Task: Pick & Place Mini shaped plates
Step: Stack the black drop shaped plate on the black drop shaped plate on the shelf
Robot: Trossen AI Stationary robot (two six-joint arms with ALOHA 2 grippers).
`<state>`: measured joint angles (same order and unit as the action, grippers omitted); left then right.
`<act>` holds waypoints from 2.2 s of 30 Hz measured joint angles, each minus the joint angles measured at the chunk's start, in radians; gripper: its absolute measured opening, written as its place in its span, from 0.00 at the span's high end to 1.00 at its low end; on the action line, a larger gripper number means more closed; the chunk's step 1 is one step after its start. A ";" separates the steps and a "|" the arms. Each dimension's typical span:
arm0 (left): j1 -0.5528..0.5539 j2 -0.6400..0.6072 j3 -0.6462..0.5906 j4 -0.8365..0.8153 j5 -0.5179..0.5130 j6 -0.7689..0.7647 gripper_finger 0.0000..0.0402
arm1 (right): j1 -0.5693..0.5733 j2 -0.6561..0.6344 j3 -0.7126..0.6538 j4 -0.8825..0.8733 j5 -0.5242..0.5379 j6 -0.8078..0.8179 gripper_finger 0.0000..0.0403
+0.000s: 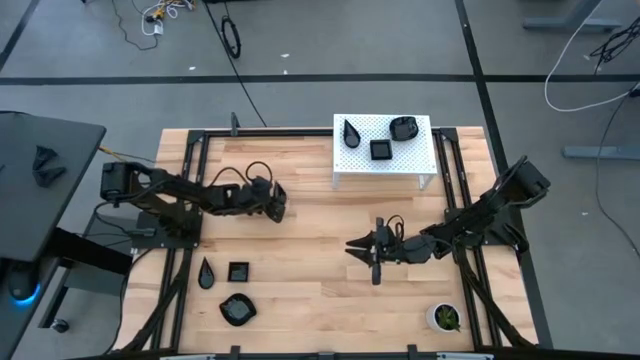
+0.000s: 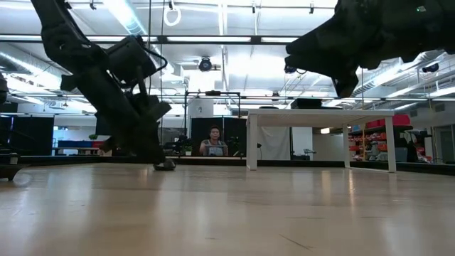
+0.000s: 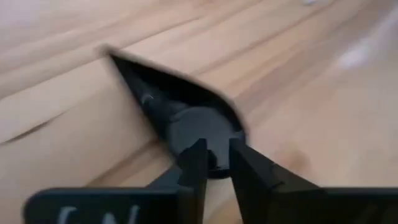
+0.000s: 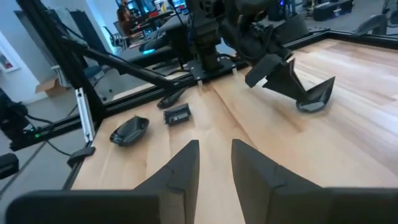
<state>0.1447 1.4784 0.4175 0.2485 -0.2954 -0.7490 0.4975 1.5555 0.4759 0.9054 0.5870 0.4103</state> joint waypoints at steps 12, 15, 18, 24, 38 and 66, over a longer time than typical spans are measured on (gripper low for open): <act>-0.117 -0.026 0.000 0.092 -0.012 0.029 0.99 | 0.000 0.000 0.000 0.000 0.000 0.020 0.76; -0.093 -0.054 0.001 0.026 -0.082 0.027 0.99 | 0.000 0.000 0.000 0.000 0.000 0.027 0.76; -0.059 -0.063 0.000 -0.010 -0.111 0.047 0.94 | 0.000 0.000 0.000 0.000 0.000 0.026 0.76; 0.031 -0.067 0.001 -0.075 -0.108 0.045 0.73 | -0.001 0.000 0.000 -0.002 0.000 0.026 0.76; 0.088 0.077 0.000 0.090 -0.036 0.009 0.50 | -0.001 0.000 0.000 -0.002 0.000 0.022 0.76; -0.239 0.291 0.220 0.444 0.137 0.164 0.77 | -0.025 0.002 0.002 -0.086 -0.001 0.212 0.75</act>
<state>-0.0939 1.7697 0.6374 0.6920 -0.1585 -0.5850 0.4720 1.5574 0.4774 0.8196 0.5856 0.6219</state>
